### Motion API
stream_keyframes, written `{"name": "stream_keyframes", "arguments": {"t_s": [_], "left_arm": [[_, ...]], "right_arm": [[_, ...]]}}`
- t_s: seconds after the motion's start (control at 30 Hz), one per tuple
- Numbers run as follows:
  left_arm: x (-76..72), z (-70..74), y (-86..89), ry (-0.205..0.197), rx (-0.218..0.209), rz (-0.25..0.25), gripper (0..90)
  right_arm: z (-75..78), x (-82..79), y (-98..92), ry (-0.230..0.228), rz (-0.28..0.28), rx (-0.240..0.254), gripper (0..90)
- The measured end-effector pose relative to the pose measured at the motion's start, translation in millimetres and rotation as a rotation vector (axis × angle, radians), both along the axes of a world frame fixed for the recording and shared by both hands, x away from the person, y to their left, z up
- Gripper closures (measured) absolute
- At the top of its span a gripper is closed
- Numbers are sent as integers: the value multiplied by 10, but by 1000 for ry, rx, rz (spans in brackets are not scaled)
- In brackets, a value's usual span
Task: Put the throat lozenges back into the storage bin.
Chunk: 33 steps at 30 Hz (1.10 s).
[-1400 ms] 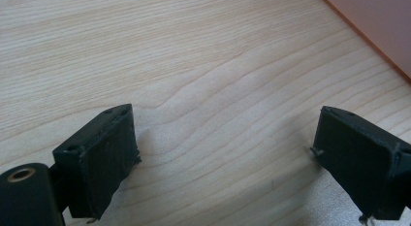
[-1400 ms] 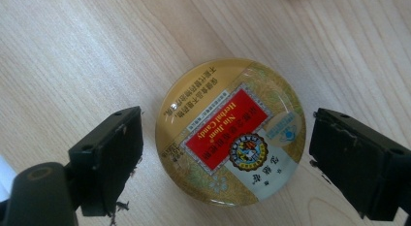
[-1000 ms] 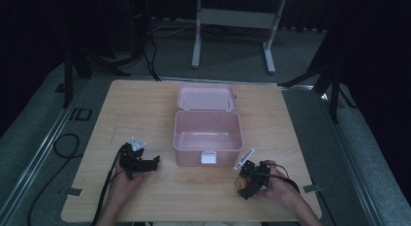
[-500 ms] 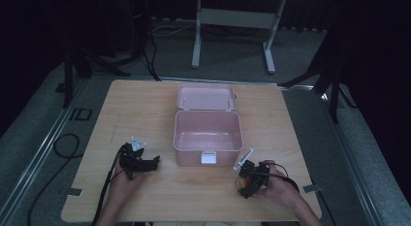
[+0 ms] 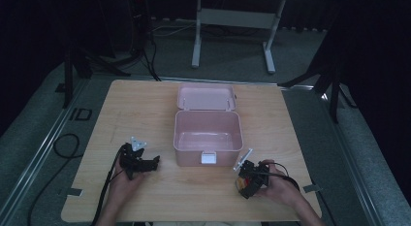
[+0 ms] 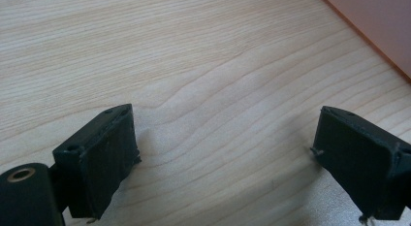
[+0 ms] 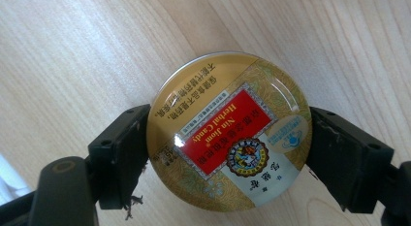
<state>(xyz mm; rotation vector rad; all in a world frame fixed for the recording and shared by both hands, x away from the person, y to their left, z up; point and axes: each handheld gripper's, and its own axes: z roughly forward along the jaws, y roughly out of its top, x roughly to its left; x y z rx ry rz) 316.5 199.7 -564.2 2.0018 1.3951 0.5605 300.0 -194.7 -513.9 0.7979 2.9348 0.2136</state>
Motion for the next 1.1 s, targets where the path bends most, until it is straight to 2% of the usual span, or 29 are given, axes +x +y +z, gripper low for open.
{"name": "stream_keyframes", "arguments": {"t_s": [0.6, 1.1], "left_arm": [[0, 0, 0, 0, 0, 0, 89], [0, 0, 0, 0, 0, 0, 89]], "right_arm": [[269, -13, -61, -22, 24, -7, 201], [535, 74, -117, -39, 26, -2, 201]]}}
